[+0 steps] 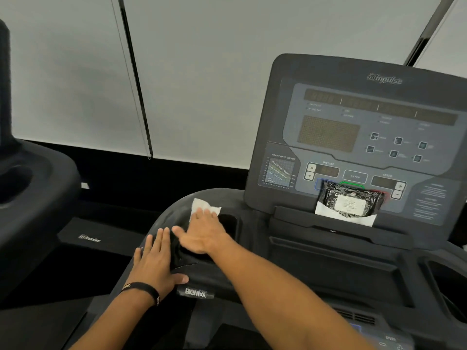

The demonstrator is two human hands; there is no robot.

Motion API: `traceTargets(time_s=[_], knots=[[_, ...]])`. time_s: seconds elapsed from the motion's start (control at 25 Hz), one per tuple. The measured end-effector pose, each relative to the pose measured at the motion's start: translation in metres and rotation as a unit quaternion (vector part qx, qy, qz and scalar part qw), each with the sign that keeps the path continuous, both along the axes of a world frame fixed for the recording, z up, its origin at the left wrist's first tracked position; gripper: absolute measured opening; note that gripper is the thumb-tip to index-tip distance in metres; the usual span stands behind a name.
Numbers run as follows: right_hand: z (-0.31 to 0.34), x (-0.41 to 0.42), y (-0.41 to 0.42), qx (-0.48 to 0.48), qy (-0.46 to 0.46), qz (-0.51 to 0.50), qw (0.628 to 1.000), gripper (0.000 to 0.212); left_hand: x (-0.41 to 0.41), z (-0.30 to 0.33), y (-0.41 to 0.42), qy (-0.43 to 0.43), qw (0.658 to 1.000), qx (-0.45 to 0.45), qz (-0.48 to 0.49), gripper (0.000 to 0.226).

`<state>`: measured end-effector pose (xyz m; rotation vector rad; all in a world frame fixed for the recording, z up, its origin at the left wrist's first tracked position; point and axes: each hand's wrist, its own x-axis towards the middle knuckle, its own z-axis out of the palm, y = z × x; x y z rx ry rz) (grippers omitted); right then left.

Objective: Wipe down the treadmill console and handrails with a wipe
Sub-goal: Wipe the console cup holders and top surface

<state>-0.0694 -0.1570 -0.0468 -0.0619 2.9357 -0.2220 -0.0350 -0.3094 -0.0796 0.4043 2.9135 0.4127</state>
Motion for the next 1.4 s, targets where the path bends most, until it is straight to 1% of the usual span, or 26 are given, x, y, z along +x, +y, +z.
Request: traceTargets(time_s=[0.08, 0.16, 0.28, 0.32, 0.4, 0.48, 0.56, 0.64, 0.76, 0.84, 0.96, 1.08, 1.24, 1.32, 1.4], knots=[[-0.005, 0.009, -0.013, 0.001, 0.019, 0.036, 0.999, 0.076, 0.0, -0.002, -0.004, 0.001, 1.0, 0.022, 0.004, 0.124], [-0.009, 0.023, -0.022, -0.008, 0.023, 0.071, 0.997, 0.068, 0.003, -0.001, -0.009, 0.002, 0.999, 0.052, 0.009, 0.118], [-0.012, 0.052, -0.033, -0.031, 0.025, 0.117, 0.992, 0.061, 0.007, 0.007, -0.016, 0.006, 0.997, 0.078, 0.014, 0.092], [-0.012, 0.063, -0.035, -0.046, 0.026, 0.13, 0.99, 0.06, 0.007, 0.01, -0.018, 0.008, 0.997, 0.071, 0.007, 0.089], [-0.012, 0.086, -0.035, -0.077, 0.016, 0.148, 0.986, 0.06, 0.008, 0.013, -0.019, 0.002, 0.999, 0.04, -0.019, 0.094], [-0.015, 0.106, -0.029, -0.085, 0.011, 0.16, 0.983, 0.059, 0.009, 0.015, -0.021, -0.012, 0.999, 0.017, -0.042, 0.101], [-0.019, 0.123, -0.014, -0.062, 0.019, 0.181, 0.981, 0.059, 0.009, 0.016, -0.023, -0.02, 0.999, 0.008, -0.047, 0.111], [-0.021, 0.138, 0.011, -0.035, -0.002, 0.182, 0.983, 0.06, 0.012, 0.016, -0.024, -0.01, 0.999, -0.006, -0.043, 0.117], [-0.013, 0.157, 0.057, -0.006, -0.046, 0.158, 0.986, 0.071, 0.013, 0.015, -0.025, 0.001, 0.999, -0.024, -0.047, 0.118], [-0.007, 0.165, 0.083, 0.017, -0.067, 0.16, 0.985, 0.078, 0.014, 0.014, -0.025, 0.003, 0.999, -0.029, -0.046, 0.118], [-0.002, 0.172, 0.098, 0.047, -0.072, 0.168, 0.982, 0.074, 0.014, 0.013, -0.024, -0.003, 0.999, -0.022, -0.041, 0.119], [-0.007, 0.167, 0.077, 0.04, -0.048, 0.17, 0.984, 0.073, 0.014, 0.013, -0.019, -0.009, 0.999, -0.02, -0.027, 0.116], [-0.019, 0.141, 0.026, 0.01, -0.018, 0.174, 0.985, 0.075, 0.016, 0.01, -0.011, 0.011, 0.999, -0.047, -0.017, 0.115], [-0.025, 0.117, -0.003, -0.011, -0.012, 0.169, 0.986, 0.075, 0.015, 0.011, -0.012, 0.005, 0.999, -0.036, -0.017, 0.114], [-0.031, 0.096, -0.028, -0.022, -0.009, 0.159, 0.987, 0.077, 0.013, 0.014, -0.015, 0.002, 1.0, -0.016, -0.018, 0.106]])
